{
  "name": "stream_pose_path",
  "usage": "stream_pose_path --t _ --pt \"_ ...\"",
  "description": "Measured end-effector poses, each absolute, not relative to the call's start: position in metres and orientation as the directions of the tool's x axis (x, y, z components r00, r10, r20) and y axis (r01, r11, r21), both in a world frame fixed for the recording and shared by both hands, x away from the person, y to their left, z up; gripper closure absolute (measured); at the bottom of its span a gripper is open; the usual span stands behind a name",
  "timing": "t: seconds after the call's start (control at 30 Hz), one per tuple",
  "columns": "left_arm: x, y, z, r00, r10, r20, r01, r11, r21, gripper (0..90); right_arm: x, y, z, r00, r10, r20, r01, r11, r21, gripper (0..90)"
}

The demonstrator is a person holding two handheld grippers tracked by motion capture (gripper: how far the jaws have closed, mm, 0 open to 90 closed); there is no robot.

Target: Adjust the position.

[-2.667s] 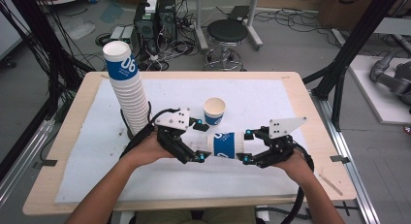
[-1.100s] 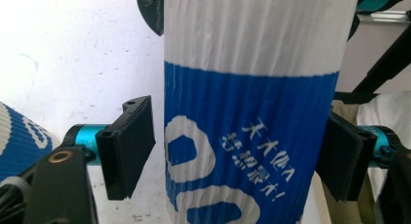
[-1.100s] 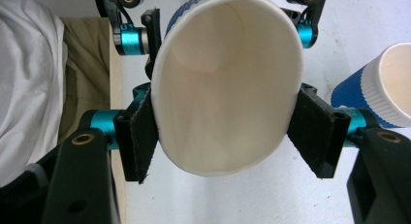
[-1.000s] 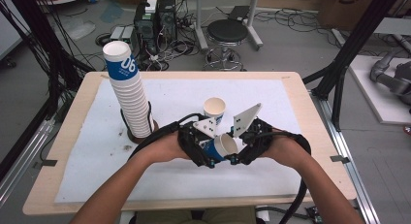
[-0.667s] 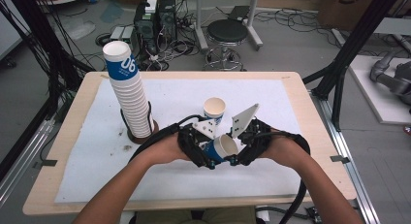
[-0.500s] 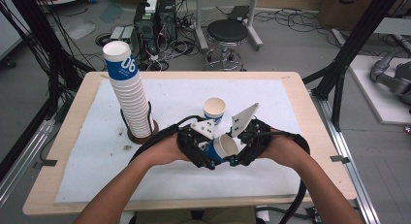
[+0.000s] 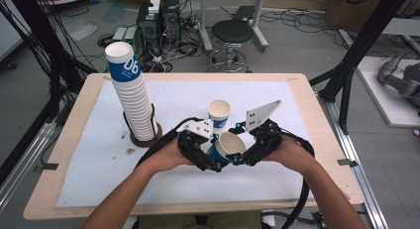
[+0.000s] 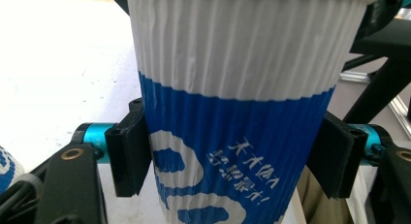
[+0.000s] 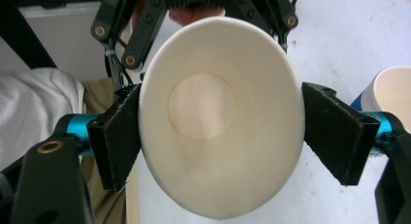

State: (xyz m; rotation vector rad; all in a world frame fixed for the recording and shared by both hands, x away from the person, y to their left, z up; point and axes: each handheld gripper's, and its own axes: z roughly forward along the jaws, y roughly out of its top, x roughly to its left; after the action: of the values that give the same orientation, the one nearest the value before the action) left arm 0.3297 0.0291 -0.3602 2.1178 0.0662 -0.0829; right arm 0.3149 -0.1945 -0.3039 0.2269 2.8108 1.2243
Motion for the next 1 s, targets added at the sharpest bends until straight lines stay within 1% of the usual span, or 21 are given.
stream_pose_path --t 0.1,0.23,0.33,0.53,0.6,0.8,1.0 --pt "0.330 0.030 -0.362 0.996 0.018 -0.090 0.087 -0.509 0.856 26.9 0.315 -0.195 -0.305 -0.986 0.169 0.006 0.117 0.656 0.746 20.0" --pt "0.330 0.031 -0.366 0.997 0.017 -0.081 0.078 -0.526 0.847 27.6 0.315 -0.197 -0.303 -0.986 0.168 0.004 0.109 0.622 0.775 20.0" --pt "0.330 0.034 -0.369 0.996 0.031 -0.087 0.090 -0.508 0.857 27.5 0.314 -0.201 -0.299 -0.986 0.167 0.008 0.107 0.591 0.799 20.0" --pt "0.332 0.039 -0.373 0.994 0.057 -0.090 0.106 -0.481 0.871 27.4 0.314 -0.218 -0.301 -0.974 0.227 0.006 0.129 0.529 0.839 20.0" --pt "0.332 0.041 -0.375 0.994 0.069 -0.086 0.108 -0.467 0.877 27.4 0.313 -0.227 -0.305 -0.966 0.260 0.012 0.145 0.501 0.853 20.0" --pt "0.335 0.048 -0.379 0.989 0.120 -0.085 0.125 -0.388 0.913 26.6 0.312 -0.255 -0.316 -0.917 0.400 0.016 0.196 0.415 0.888 20.0" --pt "0.338 0.054 -0.387 0.983 0.163 -0.089 0.136 -0.307 0.942 26.3 0.312 -0.283 -0.330 -0.833 0.553 0.017 0.251 0.351 0.902 20.0"
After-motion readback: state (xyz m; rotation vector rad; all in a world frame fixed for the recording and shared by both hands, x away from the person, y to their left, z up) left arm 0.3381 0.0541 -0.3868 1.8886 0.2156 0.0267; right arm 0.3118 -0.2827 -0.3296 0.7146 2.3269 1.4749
